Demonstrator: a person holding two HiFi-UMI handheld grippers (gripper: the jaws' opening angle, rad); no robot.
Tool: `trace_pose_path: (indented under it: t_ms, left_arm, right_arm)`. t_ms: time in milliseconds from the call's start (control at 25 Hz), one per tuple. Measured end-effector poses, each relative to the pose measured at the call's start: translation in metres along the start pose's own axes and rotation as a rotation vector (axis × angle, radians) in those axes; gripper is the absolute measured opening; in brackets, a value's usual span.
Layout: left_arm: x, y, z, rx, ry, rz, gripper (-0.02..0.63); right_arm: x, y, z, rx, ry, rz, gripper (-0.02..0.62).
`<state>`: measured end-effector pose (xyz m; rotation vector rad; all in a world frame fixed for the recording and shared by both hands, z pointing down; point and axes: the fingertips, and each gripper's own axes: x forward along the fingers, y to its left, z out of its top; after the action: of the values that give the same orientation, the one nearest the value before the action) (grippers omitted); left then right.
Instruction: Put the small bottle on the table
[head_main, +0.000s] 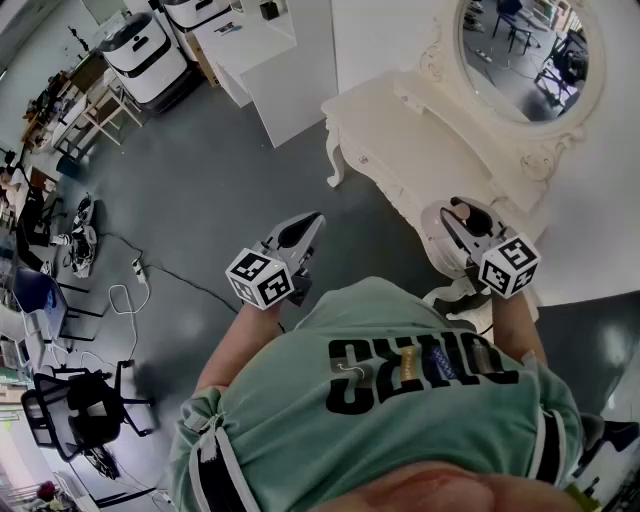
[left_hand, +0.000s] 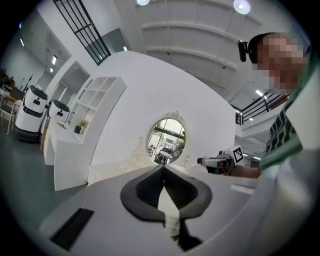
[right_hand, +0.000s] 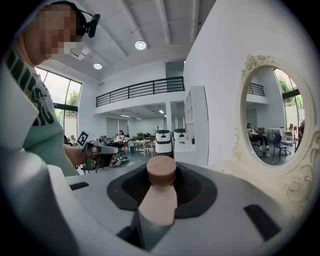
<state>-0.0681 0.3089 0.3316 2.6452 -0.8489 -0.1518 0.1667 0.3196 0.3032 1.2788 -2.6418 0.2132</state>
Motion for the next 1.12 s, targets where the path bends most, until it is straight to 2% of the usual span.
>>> trace_pose_path:
  t_ms: [760, 1120]
  left_arm:
    - [0.019, -0.015, 0.002, 0.017, 0.018, 0.0, 0.009]
    - [0.046, -0.05, -0.009, 0.013, 0.004, 0.025, 0.009]
  right_arm:
    - [-0.007, -0.013, 0.004, 0.003, -0.002, 0.023, 0.12]
    - [-0.034, -0.033, 0.005, -0.011, -0.009, 0.073, 0.12]
